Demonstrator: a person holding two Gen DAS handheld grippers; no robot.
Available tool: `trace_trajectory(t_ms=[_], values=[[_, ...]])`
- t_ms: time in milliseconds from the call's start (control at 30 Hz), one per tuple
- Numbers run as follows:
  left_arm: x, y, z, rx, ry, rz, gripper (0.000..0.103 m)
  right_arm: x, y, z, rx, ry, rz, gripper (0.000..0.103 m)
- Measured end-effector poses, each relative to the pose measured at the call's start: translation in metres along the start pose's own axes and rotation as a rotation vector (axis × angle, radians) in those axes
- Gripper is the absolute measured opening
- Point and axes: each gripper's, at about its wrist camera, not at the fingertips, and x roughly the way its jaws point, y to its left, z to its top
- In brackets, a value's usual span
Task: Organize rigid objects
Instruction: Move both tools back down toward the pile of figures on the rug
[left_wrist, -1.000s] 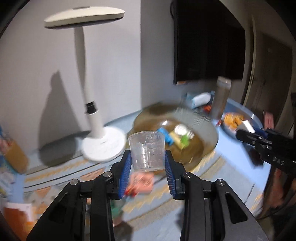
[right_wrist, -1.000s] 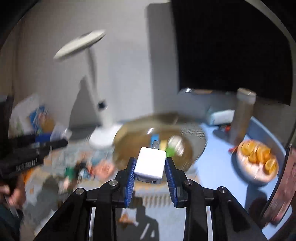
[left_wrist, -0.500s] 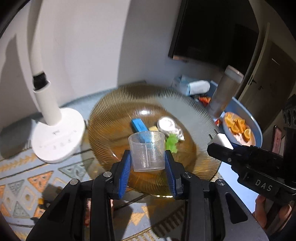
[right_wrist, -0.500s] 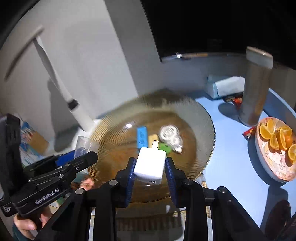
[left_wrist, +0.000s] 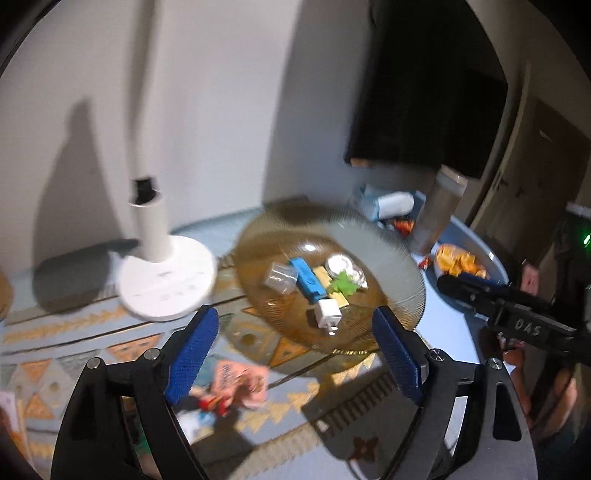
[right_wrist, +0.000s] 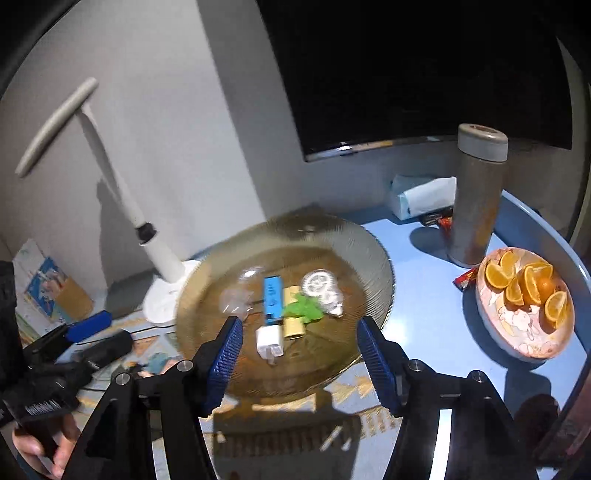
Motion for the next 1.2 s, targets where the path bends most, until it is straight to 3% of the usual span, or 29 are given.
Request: trace_trajectory(t_ms=[300,400,500,600,700,833,867,1033,1200], values=[[-0.129,0.059,-0.028,-0.123,-0.181,0.123,0.085,-0.047,0.071,-0.028,-0.115,-0.037,0.133,0.063],[-0.149,0.078,-0.052,-0.167,-0.222,0.163,0.103,-0.051,0.091,-0.048,-0.153,-0.047,0.169,0.068],[-0.141,0.106,-0.093,-0.236,-0.192,0.207,0.103,-0.038,0.099,-0.085,-0.182,-0.063,0.186,0.082],[-0.099,0.13,-0.141,-0.266,-0.082,0.302,0.101,-0.006,0.099,-0.128,-0.22,-0.017,0.166,0.082],[-0.078,0.138,-0.172,-0.237,-0.06,0.322,0.101,0.018,0.097,-0.152,-0.223,0.038,0.16,0.082],[-0.068,0.14,-0.176,-0.218,-0.056,0.355,0.102,0.019,0.096,-0.153,-0.235,0.016,0.144,0.083],[-0.068,0.14,-0.176,-0.217,-0.063,0.365,0.102,0.022,0.096,-0.155,-0.238,0.025,0.131,0.087],[-0.062,0.14,-0.179,-0.214,-0.019,0.35,0.102,0.043,0.113,-0.159,-0.311,0.112,0.018,0.088],[-0.065,0.132,-0.181,-0.193,-0.024,0.361,0.102,0.045,0.122,-0.166,-0.375,0.121,-0.007,0.088]])
